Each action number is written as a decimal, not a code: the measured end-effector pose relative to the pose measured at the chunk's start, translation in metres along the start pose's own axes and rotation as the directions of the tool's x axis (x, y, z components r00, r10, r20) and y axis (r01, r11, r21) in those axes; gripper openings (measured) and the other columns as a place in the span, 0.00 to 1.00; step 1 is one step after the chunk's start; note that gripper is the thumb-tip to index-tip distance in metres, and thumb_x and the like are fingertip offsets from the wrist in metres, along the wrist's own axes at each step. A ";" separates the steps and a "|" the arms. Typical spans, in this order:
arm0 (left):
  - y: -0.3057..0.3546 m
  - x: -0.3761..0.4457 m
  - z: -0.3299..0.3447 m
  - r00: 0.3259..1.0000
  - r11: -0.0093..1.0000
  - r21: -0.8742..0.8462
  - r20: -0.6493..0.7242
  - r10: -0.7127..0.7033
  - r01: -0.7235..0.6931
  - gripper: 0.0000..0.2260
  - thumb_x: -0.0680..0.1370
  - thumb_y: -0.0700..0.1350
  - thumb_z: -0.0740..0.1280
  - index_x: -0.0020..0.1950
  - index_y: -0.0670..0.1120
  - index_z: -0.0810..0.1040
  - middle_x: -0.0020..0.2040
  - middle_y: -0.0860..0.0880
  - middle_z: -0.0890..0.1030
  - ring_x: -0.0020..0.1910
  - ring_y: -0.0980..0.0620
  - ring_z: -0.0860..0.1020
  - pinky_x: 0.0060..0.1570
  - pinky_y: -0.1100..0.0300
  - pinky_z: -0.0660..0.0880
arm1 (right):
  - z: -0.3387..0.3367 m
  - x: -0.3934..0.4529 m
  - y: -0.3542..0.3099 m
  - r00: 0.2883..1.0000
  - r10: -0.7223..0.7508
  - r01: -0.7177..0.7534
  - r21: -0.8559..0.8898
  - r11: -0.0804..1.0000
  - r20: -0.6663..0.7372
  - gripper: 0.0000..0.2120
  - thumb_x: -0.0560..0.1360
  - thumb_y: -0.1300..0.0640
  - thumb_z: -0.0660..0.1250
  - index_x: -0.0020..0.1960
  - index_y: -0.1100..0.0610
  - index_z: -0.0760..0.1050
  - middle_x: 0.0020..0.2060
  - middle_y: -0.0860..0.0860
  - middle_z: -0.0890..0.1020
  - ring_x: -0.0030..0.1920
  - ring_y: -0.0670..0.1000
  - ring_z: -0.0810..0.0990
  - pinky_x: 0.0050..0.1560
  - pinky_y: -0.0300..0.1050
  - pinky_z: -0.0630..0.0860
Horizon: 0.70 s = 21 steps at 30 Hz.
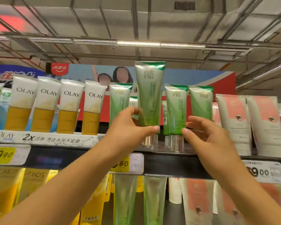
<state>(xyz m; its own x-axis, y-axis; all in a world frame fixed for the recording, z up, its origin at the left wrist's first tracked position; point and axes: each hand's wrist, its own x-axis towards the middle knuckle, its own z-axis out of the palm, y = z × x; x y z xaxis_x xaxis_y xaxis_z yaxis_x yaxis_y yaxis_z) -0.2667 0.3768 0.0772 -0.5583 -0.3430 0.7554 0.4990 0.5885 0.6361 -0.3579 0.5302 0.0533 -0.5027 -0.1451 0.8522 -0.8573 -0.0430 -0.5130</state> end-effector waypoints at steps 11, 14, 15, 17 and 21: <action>-0.017 0.009 0.007 0.996 0.980 0.181 0.016 -0.089 0.084 0.18 0.67 0.48 0.77 0.46 0.54 0.69 0.35 0.55 0.77 0.35 0.59 0.79 0.46 0.54 0.81 | 0.014 0.004 0.006 0.999 -0.020 0.030 -0.360 0.933 0.031 0.16 0.75 0.55 0.68 0.60 0.57 0.70 0.44 0.47 0.74 0.52 0.53 0.78 0.53 0.49 0.75; -0.016 0.011 0.002 0.992 0.958 0.276 0.076 -0.099 0.075 0.11 0.67 0.51 0.76 0.43 0.52 0.76 0.35 0.54 0.82 0.36 0.58 0.81 0.43 0.60 0.81 | 0.016 0.005 0.006 1.000 0.001 0.011 -0.410 0.912 0.030 0.17 0.75 0.52 0.68 0.60 0.57 0.69 0.38 0.44 0.70 0.47 0.51 0.76 0.46 0.43 0.69; -0.016 0.012 0.002 0.991 0.954 0.291 0.086 -0.102 0.072 0.11 0.67 0.51 0.77 0.41 0.53 0.76 0.36 0.53 0.83 0.37 0.57 0.82 0.45 0.58 0.81 | 0.017 0.006 0.007 0.999 0.016 -0.002 -0.426 0.905 0.029 0.18 0.75 0.51 0.67 0.60 0.57 0.69 0.38 0.45 0.70 0.47 0.51 0.75 0.45 0.43 0.67; -0.015 0.011 0.001 0.992 0.948 0.312 0.085 -0.093 0.062 0.11 0.67 0.51 0.77 0.41 0.53 0.75 0.38 0.51 0.83 0.40 0.54 0.83 0.47 0.53 0.81 | 0.017 0.008 0.006 0.999 0.042 -0.023 -0.450 0.893 0.033 0.19 0.75 0.49 0.67 0.60 0.57 0.69 0.41 0.48 0.72 0.46 0.52 0.75 0.44 0.42 0.66; -0.013 0.008 0.002 0.998 0.922 0.387 0.056 -0.024 0.001 0.14 0.67 0.51 0.76 0.38 0.56 0.70 0.38 0.53 0.82 0.40 0.55 0.82 0.48 0.53 0.80 | 0.020 0.013 0.005 0.997 0.068 -0.048 -0.472 0.881 0.025 0.18 0.75 0.47 0.66 0.58 0.57 0.69 0.44 0.50 0.75 0.43 0.51 0.71 0.41 0.43 0.65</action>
<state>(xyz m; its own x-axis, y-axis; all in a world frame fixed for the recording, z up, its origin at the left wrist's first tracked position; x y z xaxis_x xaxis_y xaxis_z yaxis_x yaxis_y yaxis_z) -0.2793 0.3677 0.0748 -0.6065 -0.3159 0.7297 0.2033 0.8256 0.5264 -0.3661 0.5081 0.0599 -0.5567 -0.1723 0.8127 -0.7831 0.4352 -0.4442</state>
